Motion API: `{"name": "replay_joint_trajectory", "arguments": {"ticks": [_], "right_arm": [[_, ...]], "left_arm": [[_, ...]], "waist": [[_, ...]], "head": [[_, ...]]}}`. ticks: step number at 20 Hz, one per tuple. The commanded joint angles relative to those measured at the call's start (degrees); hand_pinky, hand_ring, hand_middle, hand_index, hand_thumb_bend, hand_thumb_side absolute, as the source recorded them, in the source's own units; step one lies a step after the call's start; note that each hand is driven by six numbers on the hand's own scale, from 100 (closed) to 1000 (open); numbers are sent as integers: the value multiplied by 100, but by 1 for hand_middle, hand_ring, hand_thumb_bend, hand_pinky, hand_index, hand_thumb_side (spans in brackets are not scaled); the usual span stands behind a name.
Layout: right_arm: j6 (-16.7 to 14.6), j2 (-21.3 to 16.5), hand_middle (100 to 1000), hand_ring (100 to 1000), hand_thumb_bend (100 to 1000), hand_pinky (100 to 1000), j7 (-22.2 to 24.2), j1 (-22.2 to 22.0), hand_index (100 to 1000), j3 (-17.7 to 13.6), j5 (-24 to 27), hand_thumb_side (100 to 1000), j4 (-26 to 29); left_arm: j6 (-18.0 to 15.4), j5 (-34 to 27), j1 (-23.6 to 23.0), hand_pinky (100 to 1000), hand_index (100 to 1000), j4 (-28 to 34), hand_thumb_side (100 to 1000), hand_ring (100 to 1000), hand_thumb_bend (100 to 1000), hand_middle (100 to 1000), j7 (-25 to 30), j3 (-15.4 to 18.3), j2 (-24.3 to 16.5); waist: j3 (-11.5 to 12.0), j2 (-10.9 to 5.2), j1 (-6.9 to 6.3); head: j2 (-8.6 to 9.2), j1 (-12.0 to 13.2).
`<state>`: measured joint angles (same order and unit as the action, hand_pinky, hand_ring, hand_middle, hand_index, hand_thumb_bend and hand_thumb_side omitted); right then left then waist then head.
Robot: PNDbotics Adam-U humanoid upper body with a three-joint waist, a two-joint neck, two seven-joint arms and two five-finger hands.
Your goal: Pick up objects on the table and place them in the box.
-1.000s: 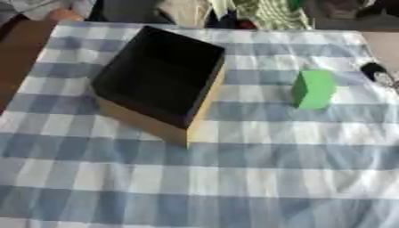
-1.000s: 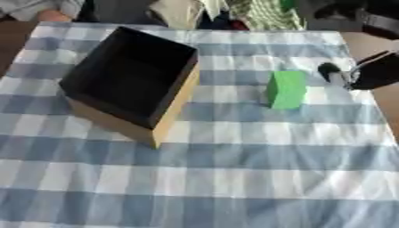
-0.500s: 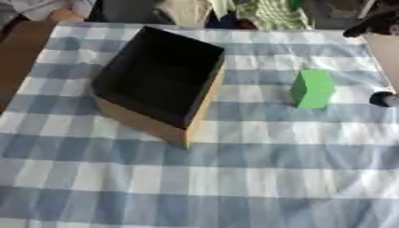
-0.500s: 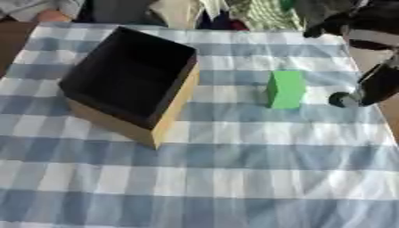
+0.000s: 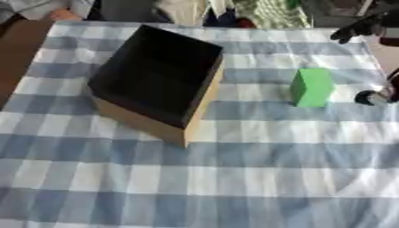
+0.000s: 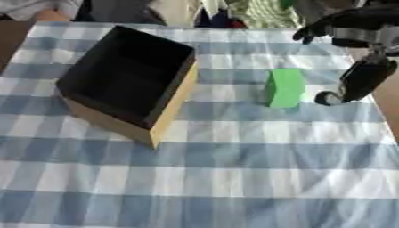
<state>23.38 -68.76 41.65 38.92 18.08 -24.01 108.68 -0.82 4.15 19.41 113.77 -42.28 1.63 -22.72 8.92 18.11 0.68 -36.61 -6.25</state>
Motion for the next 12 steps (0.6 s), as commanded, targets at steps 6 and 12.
{"name": "replay_joint_trajectory", "arguments": {"ticks": [6, 12], "right_arm": [[204, 297, 897, 985, 414, 990, 151, 563, 1000, 254, 0, 100, -665], [41, 591, 902, 1000, 429, 998, 242, 843, 1000, 370, -300, 100, -1322]], "left_arm": [[11, 19, 69, 649, 756, 82, 443, 719, 199, 608, 6, 7, -125], [16, 17, 63, 648, 755, 82, 442, 719, 196, 608, -1, 14, -115]], "waist": [[37, -51, -26], [55, -24, -40]], "head": [[72, -57], [90, -77]]}}
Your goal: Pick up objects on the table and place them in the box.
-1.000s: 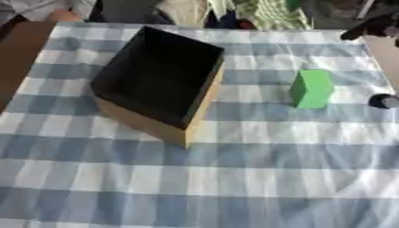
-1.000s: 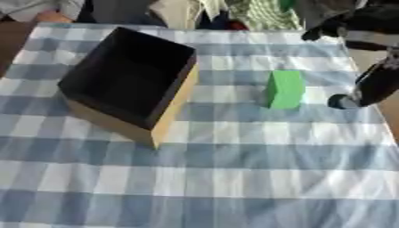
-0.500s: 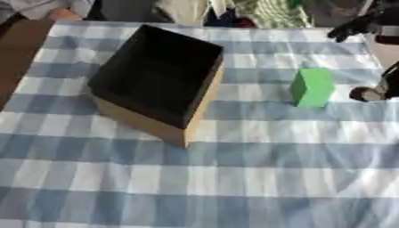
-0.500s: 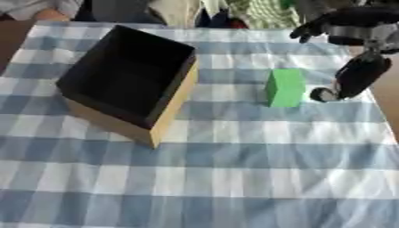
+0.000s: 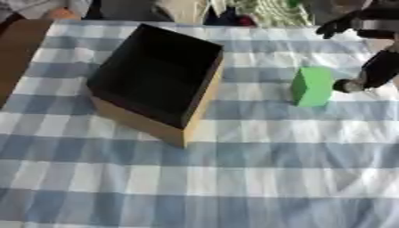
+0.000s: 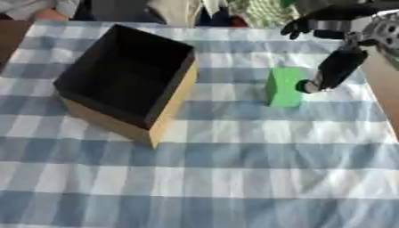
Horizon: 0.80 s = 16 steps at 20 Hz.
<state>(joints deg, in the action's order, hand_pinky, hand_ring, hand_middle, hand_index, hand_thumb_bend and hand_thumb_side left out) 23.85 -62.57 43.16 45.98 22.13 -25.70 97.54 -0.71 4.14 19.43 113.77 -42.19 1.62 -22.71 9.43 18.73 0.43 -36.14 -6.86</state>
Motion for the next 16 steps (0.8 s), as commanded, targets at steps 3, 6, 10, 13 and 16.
{"name": "replay_joint_trajectory", "arguments": {"ticks": [3, 6, 10, 13, 16], "right_arm": [[-101, 89, 906, 1000, 428, 1000, 126, 226, 1000, -2, -201, 100, -453], [-206, 182, 908, 1000, 425, 1000, 187, 305, 1000, 39, -252, 114, -635], [-305, 279, 912, 1000, 438, 1000, 256, 376, 1000, 75, -348, 134, -815], [-373, 372, 912, 1000, 441, 1000, 298, 429, 1000, 106, -421, 145, -977], [-442, 449, 912, 1000, 452, 1000, 315, 475, 1000, 130, -533, 149, -1145]], "left_arm": [[9, 17, 61, 648, 755, 82, 441, 719, 194, 608, -13, 15, -110], [10, 15, 64, 648, 755, 82, 441, 719, 194, 608, -13, 15, -105], [18, 9, 58, 648, 755, 82, 443, 719, 194, 608, -17, 16, -100], [31, 1, 56, 648, 755, 82, 443, 719, 195, 608, -10, 13, -96], [29, -5, 58, 648, 756, 82, 443, 719, 196, 608, -18, 18, -94]], "waist": [[6, -72, -25], [6, -61, -32], [10, -50, -38], [20, -47, -43], [28, -45, -41]], "head": [[49, -13], [50, -17], [54, -32], [62, -41], [61, -46]]}}
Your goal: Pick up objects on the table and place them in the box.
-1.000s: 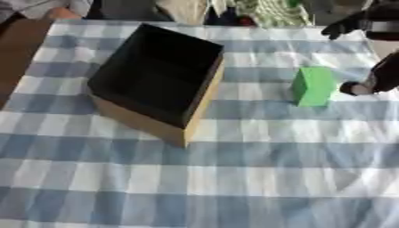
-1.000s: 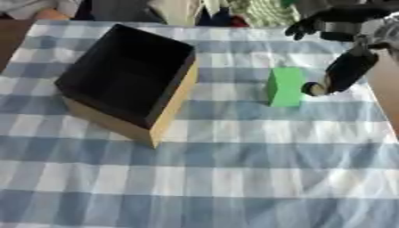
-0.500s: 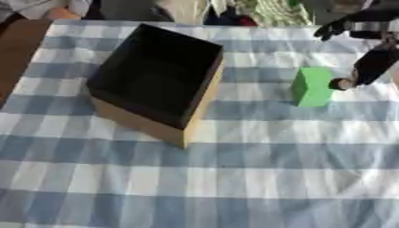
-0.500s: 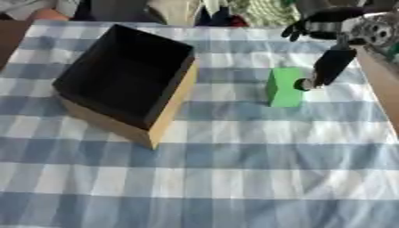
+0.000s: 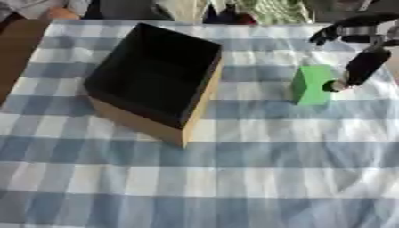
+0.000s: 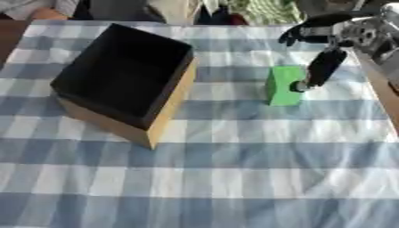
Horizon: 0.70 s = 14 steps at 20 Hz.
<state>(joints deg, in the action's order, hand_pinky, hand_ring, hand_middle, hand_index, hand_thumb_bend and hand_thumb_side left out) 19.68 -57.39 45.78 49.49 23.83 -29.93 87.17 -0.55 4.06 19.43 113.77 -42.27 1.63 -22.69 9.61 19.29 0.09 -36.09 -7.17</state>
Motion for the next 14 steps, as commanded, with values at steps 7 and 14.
{"name": "replay_joint_trajectory", "arguments": {"ticks": [7, 14], "right_arm": [[-206, 170, 909, 1000, 473, 1000, 26, 231, 1000, -7, -418, 154, -656], [-448, 275, 841, 1000, 471, 990, 153, 258, 930, 72, -513, 132, -867]], "left_arm": [[14, -7, 54, 648, 756, 82, 446, 719, 196, 609, -14, 19, -85], [14, -13, 68, 648, 755, 82, 445, 719, 191, 608, -17, 23, -81]], "waist": [[42, -77, -16], [47, -71, -30]], "head": [[72, -5], [59, 6]]}}
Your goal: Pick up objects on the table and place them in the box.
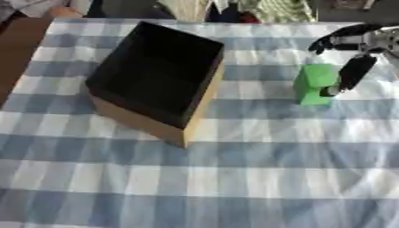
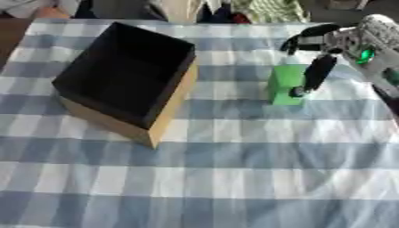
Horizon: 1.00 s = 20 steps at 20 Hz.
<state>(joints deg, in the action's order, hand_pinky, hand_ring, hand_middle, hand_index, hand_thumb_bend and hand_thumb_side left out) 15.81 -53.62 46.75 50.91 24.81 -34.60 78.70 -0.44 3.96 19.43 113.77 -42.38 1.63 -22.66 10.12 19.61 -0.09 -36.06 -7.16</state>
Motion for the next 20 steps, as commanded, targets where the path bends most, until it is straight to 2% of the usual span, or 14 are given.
{"name": "replay_joint_trajectory", "arguments": {"ticks": [1, 6, 7, 8, 9, 13, 16, 20], "right_arm": [[-80, -93, 816, 992, 447, 983, 65, 124, 889, -21, -42, 124, -25], [30, -55, 683, 956, 294, 957, -148, 139, 755, -38, -72, 100, -78], [78, -54, 630, 942, 229, 948, -228, 140, 714, -48, -75, 100, -78], [126, -57, 604, 933, 121, 942, -308, 140, 679, -55, -75, 100, -70], [175, -63, 584, 928, 165, 938, -381, 142, 661, -60, -79, 100, -53], [389, -66, 490, 881, 124, 901, -629, 157, 552, -80, -138, 100, -9], [512, -89, 478, 870, 129, 898, -747, 139, 541, -109, -62, 100, 69], [595, -164, 479, 864, 108, 898, -771, 182, 544, -211, 66, 100, 435]], "left_arm": [[1, -3, 70, 648, 755, 82, 445, 719, 191, 608, -7, 24, -82], [6, -1, 72, 648, 755, 82, 445, 719, 191, 609, -12, 27, -84], [6, 2, 71, 648, 755, 82, 445, 719, 191, 609, -11, 28, -87], [7, 5, 69, 648, 755, 82, 445, 719, 191, 609, -12, 29, -90], [10, 6, 68, 648, 755, 82, 446, 719, 191, 609, -14, 31, -91], [5, 6, 73, 648, 755, 82, 446, 719, 188, 609, -15, 29, -90], [8, 15, 68, 648, 755, 82, 444, 719, 183, 609, -22, 37, -96], [6, 22, 65, 649, 755, 82, 443, 719, 183, 609, -34, 44, -102]], "waist": [[-7, -104, -12], [-10, -121, -16], [-12, -127, -16], [-15, -131, -16], [-21, -137, -12], [-56, -151, 6], [-69, -165, 10], [-88, -189, 19]], "head": [[53, 7], [60, 31], [59, 36], [60, 40], [61, 43], [66, 45], [58, 50], [50, 58]]}}
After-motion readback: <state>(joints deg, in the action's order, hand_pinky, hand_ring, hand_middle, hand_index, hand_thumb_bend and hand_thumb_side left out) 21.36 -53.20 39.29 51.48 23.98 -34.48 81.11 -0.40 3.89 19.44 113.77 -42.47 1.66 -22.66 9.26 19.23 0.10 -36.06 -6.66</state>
